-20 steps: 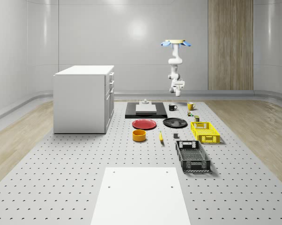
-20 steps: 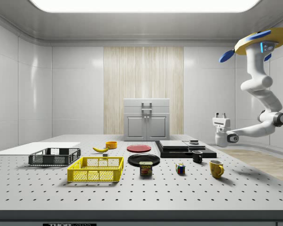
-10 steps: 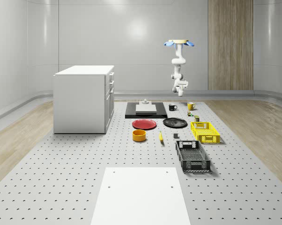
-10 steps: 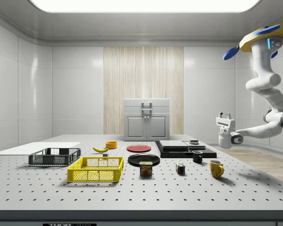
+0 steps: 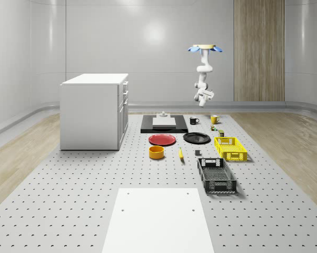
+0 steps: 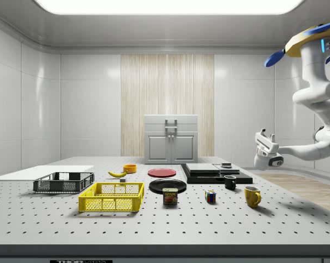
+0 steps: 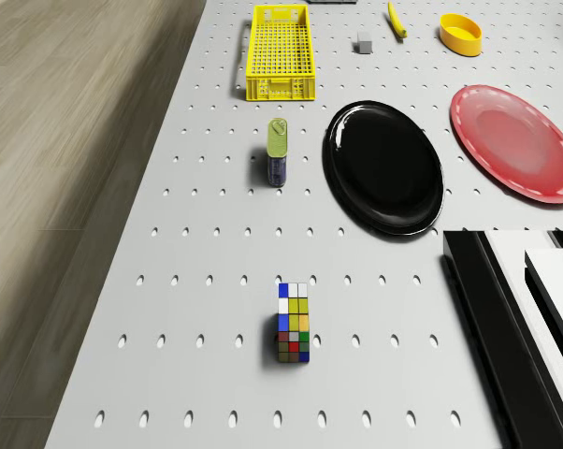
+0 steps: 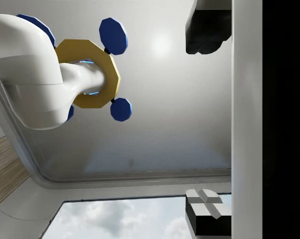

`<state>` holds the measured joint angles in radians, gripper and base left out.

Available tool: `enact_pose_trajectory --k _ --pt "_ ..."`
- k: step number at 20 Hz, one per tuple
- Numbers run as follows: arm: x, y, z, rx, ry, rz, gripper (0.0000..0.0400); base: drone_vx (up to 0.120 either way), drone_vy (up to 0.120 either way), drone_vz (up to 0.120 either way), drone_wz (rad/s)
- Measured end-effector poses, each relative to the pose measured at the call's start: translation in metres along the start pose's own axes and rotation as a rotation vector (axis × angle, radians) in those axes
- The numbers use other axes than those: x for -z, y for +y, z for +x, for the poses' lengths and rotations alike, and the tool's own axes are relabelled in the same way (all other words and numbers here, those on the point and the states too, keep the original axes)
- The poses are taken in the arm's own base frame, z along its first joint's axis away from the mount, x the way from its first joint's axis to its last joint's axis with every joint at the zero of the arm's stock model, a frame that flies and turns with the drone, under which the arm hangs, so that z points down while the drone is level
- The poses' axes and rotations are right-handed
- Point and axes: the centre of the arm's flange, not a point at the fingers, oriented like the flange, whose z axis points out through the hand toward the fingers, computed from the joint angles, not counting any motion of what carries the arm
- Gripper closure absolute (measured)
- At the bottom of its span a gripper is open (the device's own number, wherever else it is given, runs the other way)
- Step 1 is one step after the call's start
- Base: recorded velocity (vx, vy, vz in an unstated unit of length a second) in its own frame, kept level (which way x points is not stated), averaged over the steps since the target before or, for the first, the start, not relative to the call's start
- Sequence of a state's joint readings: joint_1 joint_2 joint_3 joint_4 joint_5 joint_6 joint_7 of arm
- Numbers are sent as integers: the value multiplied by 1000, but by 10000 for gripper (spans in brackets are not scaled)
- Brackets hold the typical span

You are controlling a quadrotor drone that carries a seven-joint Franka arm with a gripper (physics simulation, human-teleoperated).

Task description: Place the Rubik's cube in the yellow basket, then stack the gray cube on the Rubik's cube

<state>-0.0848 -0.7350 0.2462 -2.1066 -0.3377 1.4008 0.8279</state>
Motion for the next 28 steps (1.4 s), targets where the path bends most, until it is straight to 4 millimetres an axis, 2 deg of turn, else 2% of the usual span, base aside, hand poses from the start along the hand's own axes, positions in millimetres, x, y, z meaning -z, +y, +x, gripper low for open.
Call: enact_pose_trajectory --k 3,6,10,13,15,20,28 --pt "-5 -21 -21 6 214 -212 0 0 120 -93 0" --pt "-26 -46 -47 16 517 -515 0 0 0 -120 0" --pt "-85 -68 -71 29 999 -1000 0 0 0 -120 0" --pt "-128 -65 -69 38 1313 -1316 0 0 0 -120 0" --pt "-149 -58 -63 44 1470 -1474 0 0 0 -120 0" --pt "-174 -44 -50 57 1704 -1707 0 32 0 -120 0" --pt "-185 -34 -40 67 1832 -1832 0 120 0 -120 0"
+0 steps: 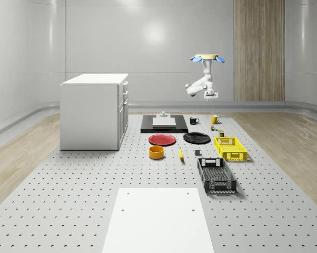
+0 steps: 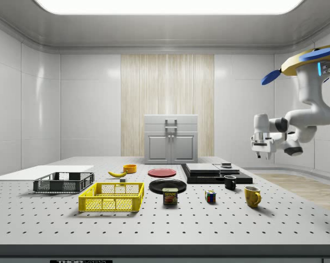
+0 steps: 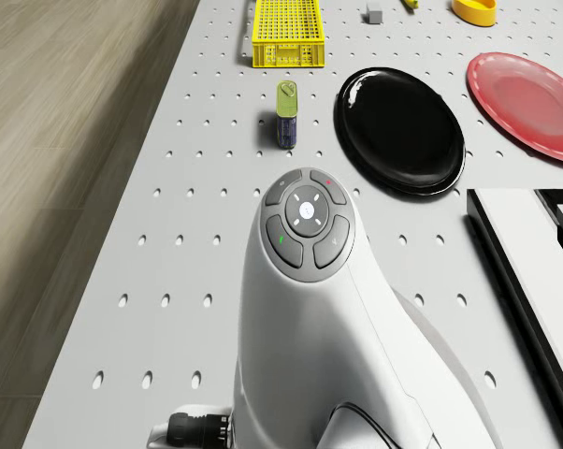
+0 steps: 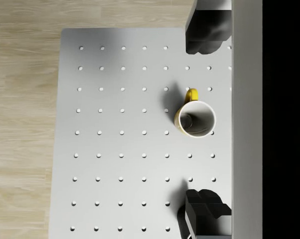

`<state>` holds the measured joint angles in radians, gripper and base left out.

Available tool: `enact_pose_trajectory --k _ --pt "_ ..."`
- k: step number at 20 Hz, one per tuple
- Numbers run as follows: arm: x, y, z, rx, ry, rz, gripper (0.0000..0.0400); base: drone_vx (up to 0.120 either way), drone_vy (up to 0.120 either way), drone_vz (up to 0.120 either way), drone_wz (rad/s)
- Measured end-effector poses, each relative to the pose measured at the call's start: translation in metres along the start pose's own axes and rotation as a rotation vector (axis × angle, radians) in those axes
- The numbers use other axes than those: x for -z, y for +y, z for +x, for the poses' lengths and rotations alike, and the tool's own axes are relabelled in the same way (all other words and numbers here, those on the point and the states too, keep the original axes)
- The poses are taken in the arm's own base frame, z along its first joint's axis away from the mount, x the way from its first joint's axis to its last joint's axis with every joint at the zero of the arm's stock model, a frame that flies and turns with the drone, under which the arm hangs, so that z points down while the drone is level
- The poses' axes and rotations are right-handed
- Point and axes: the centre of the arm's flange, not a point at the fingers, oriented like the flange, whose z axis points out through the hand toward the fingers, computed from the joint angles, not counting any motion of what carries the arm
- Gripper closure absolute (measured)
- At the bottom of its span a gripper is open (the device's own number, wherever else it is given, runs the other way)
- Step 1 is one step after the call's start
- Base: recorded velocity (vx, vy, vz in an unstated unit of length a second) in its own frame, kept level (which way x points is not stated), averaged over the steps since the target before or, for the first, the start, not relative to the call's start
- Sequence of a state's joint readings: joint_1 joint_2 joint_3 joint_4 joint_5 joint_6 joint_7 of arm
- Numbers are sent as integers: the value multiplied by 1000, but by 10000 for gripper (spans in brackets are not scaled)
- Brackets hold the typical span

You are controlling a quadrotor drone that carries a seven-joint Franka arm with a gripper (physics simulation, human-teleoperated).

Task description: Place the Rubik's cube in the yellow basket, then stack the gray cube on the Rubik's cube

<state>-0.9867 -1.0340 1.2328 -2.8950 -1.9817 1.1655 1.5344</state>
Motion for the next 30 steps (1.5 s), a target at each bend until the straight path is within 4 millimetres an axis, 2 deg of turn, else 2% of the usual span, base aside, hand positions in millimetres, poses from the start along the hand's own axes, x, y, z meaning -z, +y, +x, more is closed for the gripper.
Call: enact_pose_trajectory --k 12,16,20,27,30 --pt "0 -3 -3 1 36 -33 0 120 0 -120 0" --pt "0 -4 -4 1 38 -35 0 120 0 -20 0" --pt "0 -4 -4 1 39 -36 0 120 0 -120 0" --pt "0 -4 -4 1 40 -37 0 120 29 -6 0" --pt "0 -4 -4 1 40 -37 0 120 -107 0 0"
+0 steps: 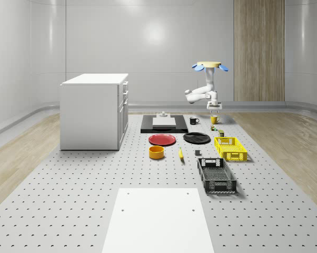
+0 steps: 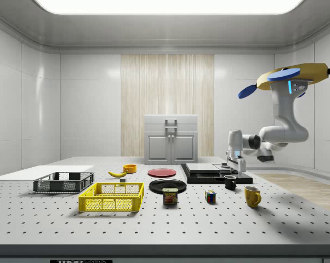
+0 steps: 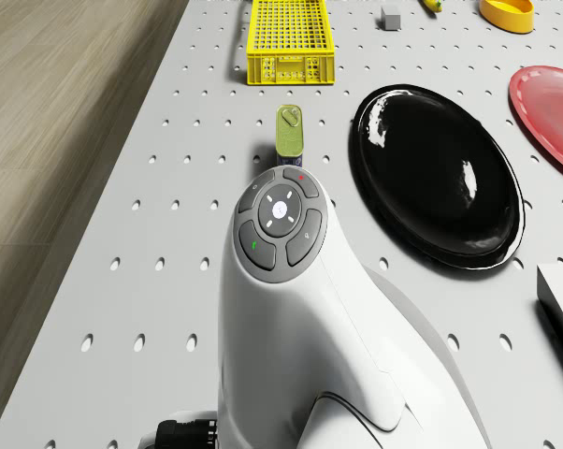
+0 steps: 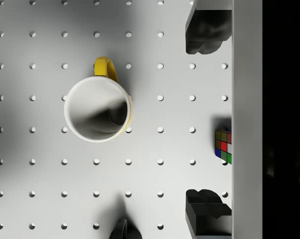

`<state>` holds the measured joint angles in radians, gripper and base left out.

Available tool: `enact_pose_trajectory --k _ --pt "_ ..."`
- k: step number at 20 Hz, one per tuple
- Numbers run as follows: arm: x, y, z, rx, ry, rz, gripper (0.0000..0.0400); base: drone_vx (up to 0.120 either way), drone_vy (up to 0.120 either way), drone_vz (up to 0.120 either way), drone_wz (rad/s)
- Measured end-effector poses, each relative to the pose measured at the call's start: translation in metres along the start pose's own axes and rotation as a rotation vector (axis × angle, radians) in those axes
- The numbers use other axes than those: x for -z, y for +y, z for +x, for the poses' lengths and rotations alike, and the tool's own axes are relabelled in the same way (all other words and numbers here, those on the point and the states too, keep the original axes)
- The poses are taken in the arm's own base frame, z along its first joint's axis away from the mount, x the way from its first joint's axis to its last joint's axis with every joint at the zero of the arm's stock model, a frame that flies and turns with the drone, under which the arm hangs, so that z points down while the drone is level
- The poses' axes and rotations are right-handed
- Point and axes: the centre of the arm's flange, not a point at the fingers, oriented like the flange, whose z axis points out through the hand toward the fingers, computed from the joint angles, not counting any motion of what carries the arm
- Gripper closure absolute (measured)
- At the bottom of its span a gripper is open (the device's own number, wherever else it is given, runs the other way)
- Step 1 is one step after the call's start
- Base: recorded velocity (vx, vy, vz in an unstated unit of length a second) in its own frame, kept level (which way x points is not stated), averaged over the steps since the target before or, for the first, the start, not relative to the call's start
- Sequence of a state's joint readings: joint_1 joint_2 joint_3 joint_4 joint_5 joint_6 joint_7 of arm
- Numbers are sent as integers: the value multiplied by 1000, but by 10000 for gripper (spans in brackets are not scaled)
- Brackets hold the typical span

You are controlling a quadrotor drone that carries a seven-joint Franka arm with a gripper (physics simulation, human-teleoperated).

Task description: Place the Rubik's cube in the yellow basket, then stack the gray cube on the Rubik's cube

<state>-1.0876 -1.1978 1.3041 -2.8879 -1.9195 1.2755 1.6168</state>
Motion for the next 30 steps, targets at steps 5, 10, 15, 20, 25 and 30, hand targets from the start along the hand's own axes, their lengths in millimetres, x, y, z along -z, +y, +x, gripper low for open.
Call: enact_pose_trajectory --k 5,10,15,20,25,30 --pt "0 0 0 0 0 0 0 120 -32 -64 0" --pt "0 0 0 0 0 0 0 120 -104 -120 0" --pt "0 0 0 0 0 0 0 120 -16 -120 0" --pt "0 0 0 0 0 0 0 120 -16 -120 0" --pt "0 0 0 0 0 0 0 32 -16 -64 0" --pt "0 0 0 0 0 0 0 24 0 -16 0"
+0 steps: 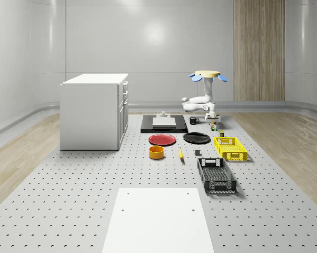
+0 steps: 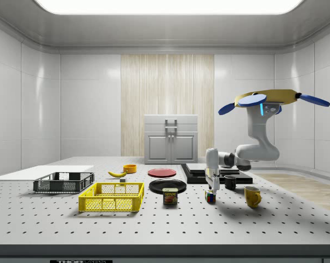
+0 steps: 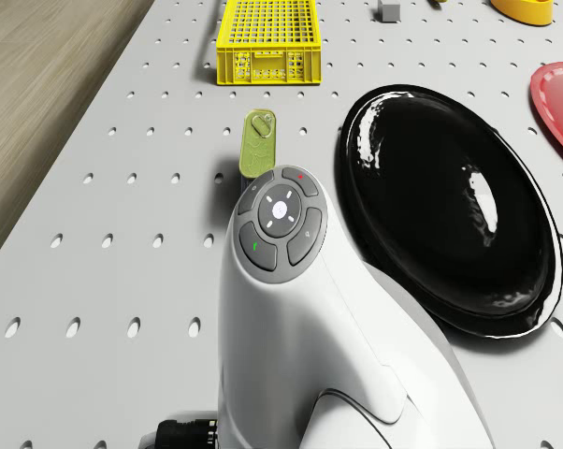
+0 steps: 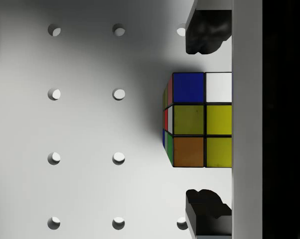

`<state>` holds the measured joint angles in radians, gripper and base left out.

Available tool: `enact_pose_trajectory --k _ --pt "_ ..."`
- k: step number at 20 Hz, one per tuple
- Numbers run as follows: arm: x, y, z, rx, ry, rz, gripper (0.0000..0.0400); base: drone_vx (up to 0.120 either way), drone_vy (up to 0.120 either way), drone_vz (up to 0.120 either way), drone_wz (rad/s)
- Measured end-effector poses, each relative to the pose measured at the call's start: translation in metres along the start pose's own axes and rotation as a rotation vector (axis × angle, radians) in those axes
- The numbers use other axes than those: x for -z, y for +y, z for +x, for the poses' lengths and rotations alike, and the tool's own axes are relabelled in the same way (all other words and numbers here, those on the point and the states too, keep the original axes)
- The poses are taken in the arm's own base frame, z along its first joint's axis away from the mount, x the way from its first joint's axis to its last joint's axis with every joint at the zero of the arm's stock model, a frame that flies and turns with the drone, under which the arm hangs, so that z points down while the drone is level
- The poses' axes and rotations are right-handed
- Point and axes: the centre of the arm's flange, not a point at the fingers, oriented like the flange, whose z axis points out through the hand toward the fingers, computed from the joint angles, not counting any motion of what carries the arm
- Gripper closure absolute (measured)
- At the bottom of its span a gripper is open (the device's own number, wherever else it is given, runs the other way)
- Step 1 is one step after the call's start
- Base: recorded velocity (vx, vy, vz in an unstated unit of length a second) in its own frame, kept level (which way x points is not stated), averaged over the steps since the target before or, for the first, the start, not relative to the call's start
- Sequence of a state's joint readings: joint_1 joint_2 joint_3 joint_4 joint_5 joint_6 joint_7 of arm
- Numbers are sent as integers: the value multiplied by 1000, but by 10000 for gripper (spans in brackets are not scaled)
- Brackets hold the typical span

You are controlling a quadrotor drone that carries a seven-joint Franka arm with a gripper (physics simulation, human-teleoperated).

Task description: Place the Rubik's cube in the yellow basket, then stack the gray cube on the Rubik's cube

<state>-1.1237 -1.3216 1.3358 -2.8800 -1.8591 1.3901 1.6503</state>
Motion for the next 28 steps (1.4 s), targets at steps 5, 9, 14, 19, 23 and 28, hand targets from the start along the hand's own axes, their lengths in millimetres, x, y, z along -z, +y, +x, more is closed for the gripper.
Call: enact_pose_trajectory --k 5,9,14,19,23,28 --pt "-4 0 0 0 0 0 0 32 0 0 0" --pt "-15 0 0 0 0 0 0 0 0 0 0" --pt "-24 0 0 0 0 0 0 0 0 0 0" --pt "-30 0 0 0 0 0 21 0 0 0 0" --pt "-31 0 0 0 0 0 55 0 0 0 0" --pt "-32 0 0 0 0 0 69 0 0 0 0"
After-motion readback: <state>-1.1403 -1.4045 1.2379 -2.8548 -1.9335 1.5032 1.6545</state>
